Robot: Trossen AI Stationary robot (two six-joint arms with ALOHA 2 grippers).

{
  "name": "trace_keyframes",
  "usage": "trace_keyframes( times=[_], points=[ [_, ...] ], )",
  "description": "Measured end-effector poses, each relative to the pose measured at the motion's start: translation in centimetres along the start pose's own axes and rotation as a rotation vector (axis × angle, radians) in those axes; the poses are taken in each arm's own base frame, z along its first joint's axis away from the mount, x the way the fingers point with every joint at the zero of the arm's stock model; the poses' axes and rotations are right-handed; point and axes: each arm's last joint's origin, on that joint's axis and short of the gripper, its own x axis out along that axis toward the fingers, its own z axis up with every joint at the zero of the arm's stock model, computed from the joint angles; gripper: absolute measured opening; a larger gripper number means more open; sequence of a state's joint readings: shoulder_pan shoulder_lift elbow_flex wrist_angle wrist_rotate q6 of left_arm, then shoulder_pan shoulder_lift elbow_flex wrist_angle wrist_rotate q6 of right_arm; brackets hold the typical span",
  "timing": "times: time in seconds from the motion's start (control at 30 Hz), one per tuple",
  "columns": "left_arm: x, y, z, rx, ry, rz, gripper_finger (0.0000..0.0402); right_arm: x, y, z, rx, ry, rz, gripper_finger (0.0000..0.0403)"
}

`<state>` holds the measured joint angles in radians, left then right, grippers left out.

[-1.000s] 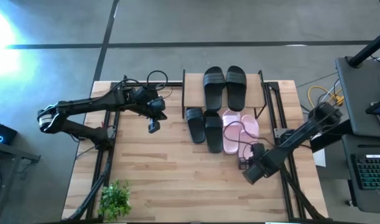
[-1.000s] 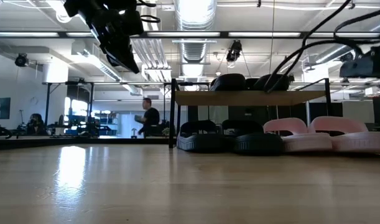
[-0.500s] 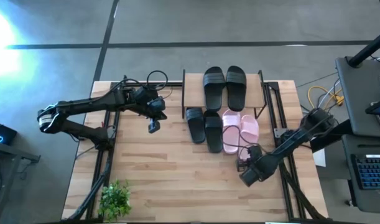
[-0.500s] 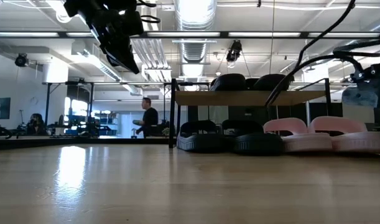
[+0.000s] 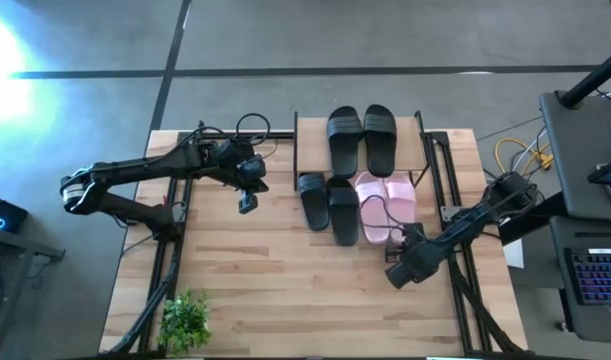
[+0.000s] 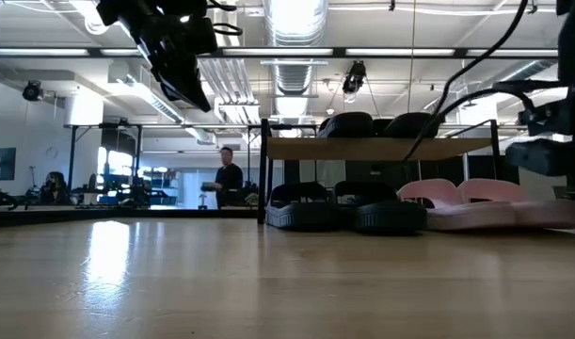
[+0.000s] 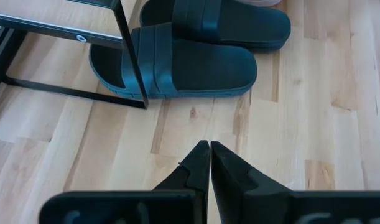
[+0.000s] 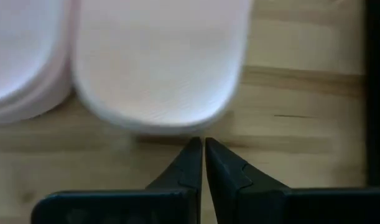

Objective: Pick and place slides into the shelf
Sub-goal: Adjust the slides under the shelf

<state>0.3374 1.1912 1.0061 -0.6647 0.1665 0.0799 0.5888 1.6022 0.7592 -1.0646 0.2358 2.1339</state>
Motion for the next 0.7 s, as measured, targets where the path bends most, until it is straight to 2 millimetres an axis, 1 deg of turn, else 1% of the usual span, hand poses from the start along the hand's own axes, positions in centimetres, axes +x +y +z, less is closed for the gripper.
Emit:
trace_keyframes(
  times=[0.13,0.2,0.37,0.47,0.57,0.63,0.7],
  points=[
    [0.0,0.0,0.0,-0.018,0.002,0.0,0.0,-0.4,0.6,-0.3,-0.037,0.035,0.091,0.0013],
    [0.0,-0.3,-0.1,0.012,0.009,-0.008,0.0,-0.7,1.2,-0.5,-0.077,0.044,0.157,0.0013],
    [0.1,-1.9,-0.5,0.132,0.059,-0.064,0.0,-1.8,3.2,-1.1,-0.166,0.06,0.367,0.0013],
    [0.7,-2.8,-0.8,0.171,0.077,-0.094,0.0,-2.4,4.4,-1.1,-0.181,0.074,0.484,0.0013],
    [1.4,-3.4,-1.1,0.189,0.046,-0.111,0.0,-2.6,5.5,-0.6,-0.176,0.071,0.56,0.0013],
    [2.2,-3.7,-1.6,0.177,0.027,-0.116,0.0,-2.4,6.1,0.0,-0.177,0.064,0.574,0.0013],
    [2.6,-3.8,-2.1,0.152,0.044,-0.122,0.0,-2.1,6.6,0.7,-0.177,0.055,0.577,0.0013]
  ],
)
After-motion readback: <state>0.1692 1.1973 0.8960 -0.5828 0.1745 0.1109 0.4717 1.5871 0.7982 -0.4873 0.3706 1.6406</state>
